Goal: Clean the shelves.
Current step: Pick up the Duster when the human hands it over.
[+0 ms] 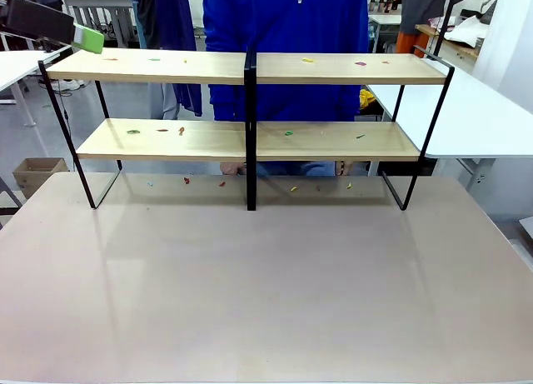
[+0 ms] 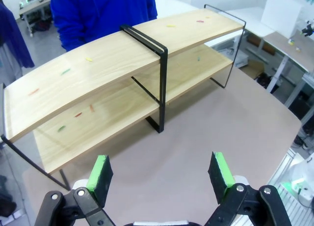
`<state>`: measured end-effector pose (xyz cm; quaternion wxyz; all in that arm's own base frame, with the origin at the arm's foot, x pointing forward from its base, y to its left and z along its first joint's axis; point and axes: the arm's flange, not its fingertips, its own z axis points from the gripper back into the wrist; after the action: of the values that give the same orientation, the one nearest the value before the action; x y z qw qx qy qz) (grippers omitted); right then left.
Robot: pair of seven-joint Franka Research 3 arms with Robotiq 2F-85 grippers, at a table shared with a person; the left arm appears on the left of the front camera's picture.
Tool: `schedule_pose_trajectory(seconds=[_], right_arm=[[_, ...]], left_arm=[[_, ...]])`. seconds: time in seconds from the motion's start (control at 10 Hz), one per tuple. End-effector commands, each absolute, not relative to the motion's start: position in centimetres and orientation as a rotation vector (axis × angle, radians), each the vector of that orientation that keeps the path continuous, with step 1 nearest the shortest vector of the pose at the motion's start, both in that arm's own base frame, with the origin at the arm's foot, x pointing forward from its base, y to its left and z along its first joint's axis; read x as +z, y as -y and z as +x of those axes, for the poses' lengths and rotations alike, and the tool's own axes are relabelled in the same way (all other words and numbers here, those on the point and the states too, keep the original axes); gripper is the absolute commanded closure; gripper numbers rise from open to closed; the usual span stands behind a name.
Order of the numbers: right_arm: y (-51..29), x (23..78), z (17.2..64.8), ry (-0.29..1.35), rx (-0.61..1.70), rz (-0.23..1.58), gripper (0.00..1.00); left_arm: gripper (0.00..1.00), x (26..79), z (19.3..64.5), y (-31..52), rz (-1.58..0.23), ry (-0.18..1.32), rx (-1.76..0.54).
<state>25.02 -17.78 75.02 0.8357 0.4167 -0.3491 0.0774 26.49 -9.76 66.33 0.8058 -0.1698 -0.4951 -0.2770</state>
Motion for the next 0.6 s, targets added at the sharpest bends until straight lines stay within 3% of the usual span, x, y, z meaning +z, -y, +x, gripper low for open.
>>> schedule_pose_trajectory(seconds=[0.0, 0.5], right_arm=[[18.9, 73.1, 26.0, 0.74, 0.103, 0.894, 1.0], [17.8, 75.0, 25.0, 0.739, 0.164, 0.882, 1.0]], left_arm=[[0.0, 66.2, 26.6, 9.6, -0.369, 1.06, -0.597], [0.0, 66.2, 26.6, 9.6, -0.369, 1.06, -0.597]])
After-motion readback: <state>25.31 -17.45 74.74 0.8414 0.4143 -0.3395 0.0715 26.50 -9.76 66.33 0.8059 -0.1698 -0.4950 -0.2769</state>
